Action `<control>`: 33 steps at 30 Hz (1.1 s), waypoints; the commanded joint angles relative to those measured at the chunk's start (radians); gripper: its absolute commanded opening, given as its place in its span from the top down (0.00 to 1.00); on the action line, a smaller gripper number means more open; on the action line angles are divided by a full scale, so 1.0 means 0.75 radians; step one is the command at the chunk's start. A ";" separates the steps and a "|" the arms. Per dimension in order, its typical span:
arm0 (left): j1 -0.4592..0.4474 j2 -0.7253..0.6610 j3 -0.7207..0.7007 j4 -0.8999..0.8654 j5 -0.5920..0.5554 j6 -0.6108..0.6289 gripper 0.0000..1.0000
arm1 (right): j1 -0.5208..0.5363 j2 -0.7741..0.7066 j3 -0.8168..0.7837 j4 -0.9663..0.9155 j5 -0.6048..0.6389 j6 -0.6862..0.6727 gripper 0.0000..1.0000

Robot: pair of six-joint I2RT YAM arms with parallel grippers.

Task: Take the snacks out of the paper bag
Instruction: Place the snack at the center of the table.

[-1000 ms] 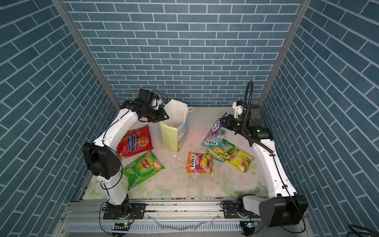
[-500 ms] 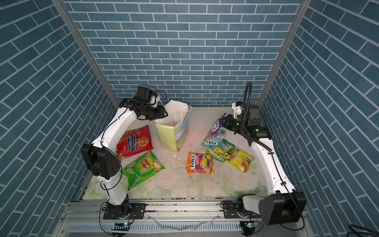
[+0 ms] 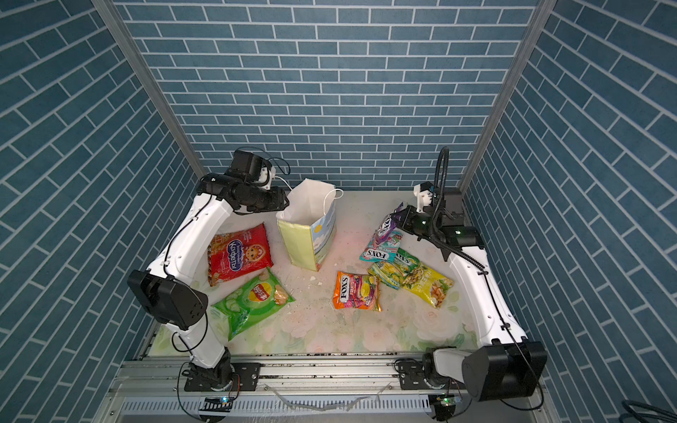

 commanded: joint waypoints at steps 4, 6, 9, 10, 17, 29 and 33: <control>0.000 -0.156 -0.060 0.061 0.026 0.049 0.42 | 0.004 0.035 0.005 0.003 0.013 -0.024 1.00; -0.002 -0.189 -0.048 0.067 0.037 0.045 0.42 | 0.007 0.063 0.005 -0.014 0.015 -0.027 1.00; -0.002 -0.242 -0.007 0.045 0.025 0.054 0.42 | 0.024 0.110 0.001 -0.024 0.013 -0.026 1.00; -0.001 -0.261 0.009 0.034 0.016 0.057 0.41 | 0.036 0.130 0.005 -0.025 0.010 -0.025 1.00; 0.002 -0.298 0.136 -0.086 0.008 0.087 0.38 | 0.127 0.359 0.114 -0.015 -0.097 -0.039 1.00; 0.057 -0.395 0.022 -0.025 0.019 0.081 0.37 | 0.169 0.758 0.149 0.266 -0.382 0.075 1.00; 0.065 -0.404 0.003 -0.020 0.024 0.082 0.37 | 0.167 0.802 0.139 0.184 -0.332 -0.004 1.00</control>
